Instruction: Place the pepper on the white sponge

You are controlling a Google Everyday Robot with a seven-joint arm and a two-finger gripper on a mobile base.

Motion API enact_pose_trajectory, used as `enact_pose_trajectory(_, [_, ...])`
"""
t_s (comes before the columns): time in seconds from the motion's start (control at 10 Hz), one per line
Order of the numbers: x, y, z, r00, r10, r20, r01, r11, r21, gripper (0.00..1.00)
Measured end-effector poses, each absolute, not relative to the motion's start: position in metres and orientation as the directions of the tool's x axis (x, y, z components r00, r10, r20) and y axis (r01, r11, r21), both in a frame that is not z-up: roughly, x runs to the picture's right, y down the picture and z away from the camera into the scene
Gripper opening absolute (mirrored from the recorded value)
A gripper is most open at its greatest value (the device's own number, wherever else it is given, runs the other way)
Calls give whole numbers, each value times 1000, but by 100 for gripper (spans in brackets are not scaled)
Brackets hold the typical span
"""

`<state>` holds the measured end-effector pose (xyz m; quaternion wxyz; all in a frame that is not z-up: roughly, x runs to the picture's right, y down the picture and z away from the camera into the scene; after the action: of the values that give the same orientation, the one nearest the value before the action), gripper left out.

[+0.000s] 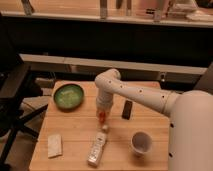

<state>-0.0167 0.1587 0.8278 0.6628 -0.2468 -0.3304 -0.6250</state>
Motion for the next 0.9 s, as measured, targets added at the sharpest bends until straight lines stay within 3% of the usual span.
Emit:
enact_pose_trajectory(0.3, [-52, 165, 823, -43, -668, 743, 992, 60, 111, 2])
enact_pose_trajectory(0.9, [-40, 182, 808, -106, -661, 743, 990, -4, 138, 2])
